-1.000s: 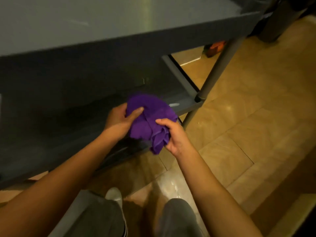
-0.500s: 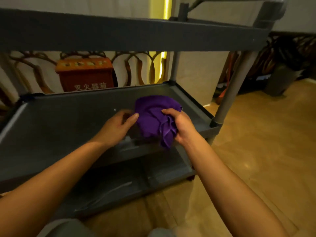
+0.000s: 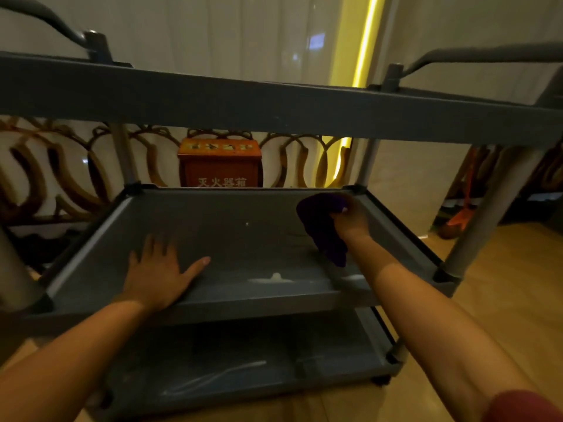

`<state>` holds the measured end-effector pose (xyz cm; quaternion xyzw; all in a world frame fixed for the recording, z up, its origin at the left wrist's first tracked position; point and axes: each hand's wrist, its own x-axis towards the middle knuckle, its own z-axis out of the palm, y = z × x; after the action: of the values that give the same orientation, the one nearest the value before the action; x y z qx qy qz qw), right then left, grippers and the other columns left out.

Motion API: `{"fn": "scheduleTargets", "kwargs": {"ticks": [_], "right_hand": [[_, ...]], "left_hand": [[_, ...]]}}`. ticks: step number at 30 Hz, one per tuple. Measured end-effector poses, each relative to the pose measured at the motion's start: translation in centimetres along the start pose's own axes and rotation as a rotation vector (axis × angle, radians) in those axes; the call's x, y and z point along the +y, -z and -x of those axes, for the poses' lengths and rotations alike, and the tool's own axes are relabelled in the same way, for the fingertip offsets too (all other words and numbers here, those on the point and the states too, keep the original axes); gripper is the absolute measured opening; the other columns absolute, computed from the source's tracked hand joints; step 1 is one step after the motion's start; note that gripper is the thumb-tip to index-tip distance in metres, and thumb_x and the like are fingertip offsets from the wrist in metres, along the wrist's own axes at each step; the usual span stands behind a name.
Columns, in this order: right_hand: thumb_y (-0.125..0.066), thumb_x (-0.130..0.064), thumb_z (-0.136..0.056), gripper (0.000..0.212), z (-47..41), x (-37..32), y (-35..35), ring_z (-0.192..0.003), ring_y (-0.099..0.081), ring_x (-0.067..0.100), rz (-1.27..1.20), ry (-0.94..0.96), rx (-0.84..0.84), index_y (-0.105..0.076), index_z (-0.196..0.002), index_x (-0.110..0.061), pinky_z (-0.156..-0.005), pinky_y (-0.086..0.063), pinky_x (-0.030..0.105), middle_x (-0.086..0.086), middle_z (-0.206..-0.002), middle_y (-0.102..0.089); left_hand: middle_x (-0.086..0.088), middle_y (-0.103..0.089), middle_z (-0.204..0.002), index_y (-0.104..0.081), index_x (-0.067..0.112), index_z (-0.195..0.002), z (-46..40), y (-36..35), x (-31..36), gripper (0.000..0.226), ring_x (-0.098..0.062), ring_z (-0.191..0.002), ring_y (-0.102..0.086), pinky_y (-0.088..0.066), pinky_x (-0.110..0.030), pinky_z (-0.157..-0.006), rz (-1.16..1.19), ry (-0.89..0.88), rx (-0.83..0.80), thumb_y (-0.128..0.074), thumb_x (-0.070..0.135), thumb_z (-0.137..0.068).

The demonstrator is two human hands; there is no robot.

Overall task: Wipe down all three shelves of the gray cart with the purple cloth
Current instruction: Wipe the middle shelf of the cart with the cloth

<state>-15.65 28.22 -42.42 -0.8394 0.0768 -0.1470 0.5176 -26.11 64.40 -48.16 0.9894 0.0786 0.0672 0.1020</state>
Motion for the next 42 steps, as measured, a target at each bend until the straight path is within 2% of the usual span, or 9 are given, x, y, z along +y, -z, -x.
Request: {"fn": "scheduleTargets", "kwargs": {"ticks": [6, 12, 17, 19, 22, 25, 30, 37, 42], "right_hand": [[-0.057, -0.015, -0.101, 0.033, -4.8, 2.2, 4.9, -0.116, -0.064, 0.032, 0.33, 0.215, 0.204, -0.056, -0.133, -0.017, -0.096, -0.045, 0.034, 0.014, -0.126, -0.068], [-0.06, -0.043, -0.097, 0.044, -5.2, 7.5, 0.8, -0.126, -0.055, 0.03, 0.707, 0.14, -0.216, -0.054, -0.137, -0.026, -0.11, -0.041, 0.054, 0.005, -0.133, -0.06], [-0.045, -0.073, -0.09, 0.061, -8.3, 7.0, -0.1, -0.117, -0.057, 0.031, 0.264, -0.139, -0.032, -0.061, -0.125, -0.025, -0.111, -0.036, 0.056, 0.011, -0.13, -0.062], [-0.043, -0.075, -0.089, 0.074, -9.3, 7.6, -1.7, -0.134, -0.044, 0.041, 0.411, -0.207, 0.004, -0.052, -0.14, -0.023, -0.116, -0.026, 0.062, 0.019, -0.146, -0.049], [-0.05, -0.063, -0.091, 0.07, -8.6, 8.0, -5.3, -0.14, -0.033, 0.045, 0.824, -0.124, -0.057, -0.044, -0.145, -0.02, -0.115, -0.022, 0.063, 0.021, -0.15, -0.041], [-0.05, -0.038, -0.098, 0.035, -8.1, 5.6, -9.5, -0.112, -0.058, 0.034, 0.788, -0.016, -0.027, -0.061, -0.117, -0.011, -0.102, -0.044, 0.053, 0.016, -0.121, -0.063], [-0.048, -0.03, -0.101, 0.023, -4.9, 0.9, -19.2, -0.087, -0.066, 0.02, 0.612, 0.119, -0.066, -0.068, -0.103, -0.018, -0.09, -0.055, 0.041, 0.006, -0.102, -0.071], [-0.05, -0.033, -0.1, 0.04, -0.7, -1.2, -22.2, -0.072, -0.071, 0.011, 0.536, 0.325, -0.552, -0.054, -0.141, -0.035, -0.067, -0.056, 0.026, 0.003, -0.147, -0.053], [-0.055, -0.023, -0.1, 0.038, 2.3, -2.0, -19.0, -0.114, -0.063, 0.019, 0.546, 0.443, -0.641, -0.059, -0.136, -0.033, -0.097, -0.046, 0.03, 0.0, -0.145, -0.056]], "left_hand": [[-0.011, -0.005, -0.168, -0.002, 0.023, -0.16, 0.6, 0.9, -6.4, 0.127, -0.034, -0.154, -0.005, -0.011, -0.056, -0.122, -0.218, 0.159, -0.131, -0.006, 0.098, -0.058], [-0.006, 0.003, -0.169, 0.001, 0.03, -0.16, -0.9, 0.0, -6.9, 0.123, -0.032, -0.154, 0.002, -0.009, -0.055, -0.123, -0.168, 0.133, -0.294, -0.016, 0.097, -0.058], [-0.006, 0.006, -0.169, 0.002, 0.032, -0.159, -3.7, -0.3, -7.5, 0.127, -0.033, -0.154, 0.005, -0.006, -0.057, -0.122, -0.142, 0.153, -0.31, -0.016, 0.101, -0.055], [-0.007, 0.005, -0.168, 0.002, 0.031, -0.159, -4.1, -1.4, -7.9, 0.131, -0.035, -0.153, 0.005, -0.004, -0.059, -0.122, -0.146, 0.204, -0.303, -0.011, 0.104, -0.051], [-0.008, 0.009, -0.168, 0.005, 0.033, -0.158, -4.2, -3.0, -8.7, 0.138, -0.036, -0.153, 0.009, 0.002, -0.06, -0.121, -0.154, 0.267, -0.312, 0.002, 0.107, -0.042], [-0.009, 0.011, -0.168, 0.007, 0.033, -0.158, -4.7, -3.5, -9.0, 0.14, -0.036, -0.153, 0.011, 0.005, -0.061, -0.119, -0.158, 0.264, -0.325, 0.007, 0.107, -0.039], [-0.009, 0.009, -0.168, 0.005, 0.032, -0.158, -4.8, -4.2, -9.4, 0.14, -0.036, -0.153, 0.01, 0.006, -0.06, -0.118, -0.151, 0.239, -0.271, 0.005, 0.108, -0.041], [-0.006, -0.004, -0.169, -0.008, 0.021, -0.159, -4.6, -1.5, -11.0, 0.151, -0.032, -0.154, -0.002, -0.002, -0.054, -0.121, -0.003, 0.189, -0.331, -0.021, 0.111, -0.038], [-0.015, -0.03, -0.16, -0.03, 0.014, -0.153, -1.9, -0.5, -10.5, 0.109, -0.034, -0.145, -0.029, -0.027, -0.05, -0.118, -0.098, 0.168, -0.147, -0.026, 0.089, -0.075]]}}
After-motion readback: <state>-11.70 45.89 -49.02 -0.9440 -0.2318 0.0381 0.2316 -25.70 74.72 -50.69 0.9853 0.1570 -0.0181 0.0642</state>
